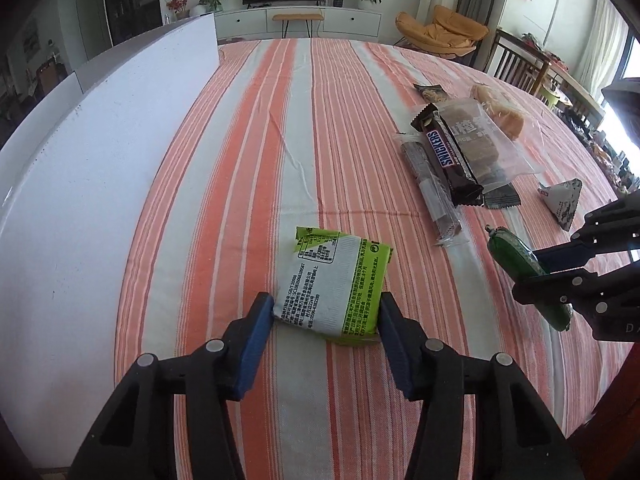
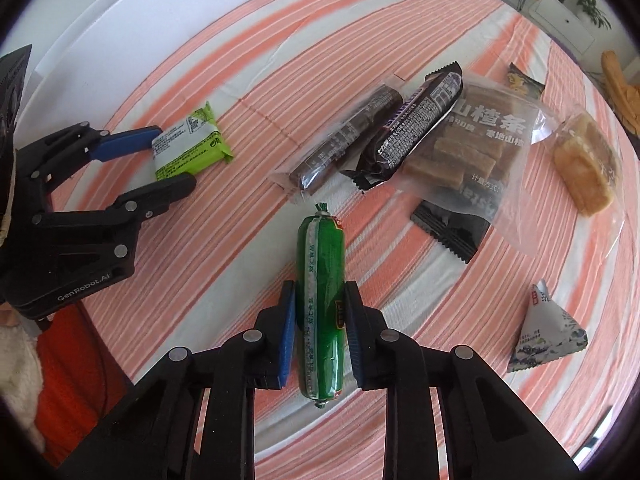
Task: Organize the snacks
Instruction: 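Carry both snacks into the white box and open both tools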
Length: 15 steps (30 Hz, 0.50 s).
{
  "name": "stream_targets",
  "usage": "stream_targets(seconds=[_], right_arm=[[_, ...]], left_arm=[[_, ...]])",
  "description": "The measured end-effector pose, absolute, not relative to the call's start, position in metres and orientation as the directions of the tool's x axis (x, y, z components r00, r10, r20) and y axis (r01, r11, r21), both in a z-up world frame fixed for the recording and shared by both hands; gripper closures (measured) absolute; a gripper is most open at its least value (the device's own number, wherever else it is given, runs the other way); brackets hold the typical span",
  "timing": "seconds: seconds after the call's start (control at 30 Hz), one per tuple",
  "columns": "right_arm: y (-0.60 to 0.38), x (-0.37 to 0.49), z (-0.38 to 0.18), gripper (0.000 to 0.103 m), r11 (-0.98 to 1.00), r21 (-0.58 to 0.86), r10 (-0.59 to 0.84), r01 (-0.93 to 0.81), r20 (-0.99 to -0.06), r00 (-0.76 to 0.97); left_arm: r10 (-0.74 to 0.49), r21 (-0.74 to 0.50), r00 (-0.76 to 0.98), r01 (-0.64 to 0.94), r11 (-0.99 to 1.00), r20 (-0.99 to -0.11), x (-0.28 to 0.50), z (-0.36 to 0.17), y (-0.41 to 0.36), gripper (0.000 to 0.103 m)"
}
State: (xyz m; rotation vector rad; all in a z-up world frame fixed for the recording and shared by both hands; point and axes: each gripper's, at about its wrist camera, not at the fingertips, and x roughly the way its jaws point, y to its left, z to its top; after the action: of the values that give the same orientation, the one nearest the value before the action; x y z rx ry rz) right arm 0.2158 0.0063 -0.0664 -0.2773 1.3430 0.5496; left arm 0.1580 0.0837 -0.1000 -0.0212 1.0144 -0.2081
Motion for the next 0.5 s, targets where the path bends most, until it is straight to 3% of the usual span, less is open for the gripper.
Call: stream_targets(seconds=[0.13, 0.3, 0.4, 0.5], right_arm=[[-0.022, 0.203, -0.049, 0.079, 0.857, 0.281, 0.368, -0.431, -0.92, 0.132], [-0.035, 0.192, -0.062, 0.079, 0.898, 0.248, 0.31, -0.363, -0.943, 0.123], [-0.009, 0.201, -0.03, 0.079, 0.863, 0.324, 0.403, -0.387, -0.904, 0.142], [0.044, 0.214, 0.026, 0.079, 0.785, 0.413, 0.534, -0.461, -0.828, 0.169]], left_arm=[[-0.274, -0.233, 0.536, 0.144, 0.962, -0.799, 0.15, -0.083, 0.096, 0.051], [-0.376, -0.371, 0.585, 0.135, 0.919, -0.719, 0.126, -0.038, 0.118, 0.051], [-0.336, -0.368, 0.673, 0.1, 0.924, -0.659, 0.112, 0.008, 0.156, 0.051], [-0.206, -0.313, 0.749, -0.002, 0.95, -0.63, 0.11, 0.047, 0.21, 0.051]])
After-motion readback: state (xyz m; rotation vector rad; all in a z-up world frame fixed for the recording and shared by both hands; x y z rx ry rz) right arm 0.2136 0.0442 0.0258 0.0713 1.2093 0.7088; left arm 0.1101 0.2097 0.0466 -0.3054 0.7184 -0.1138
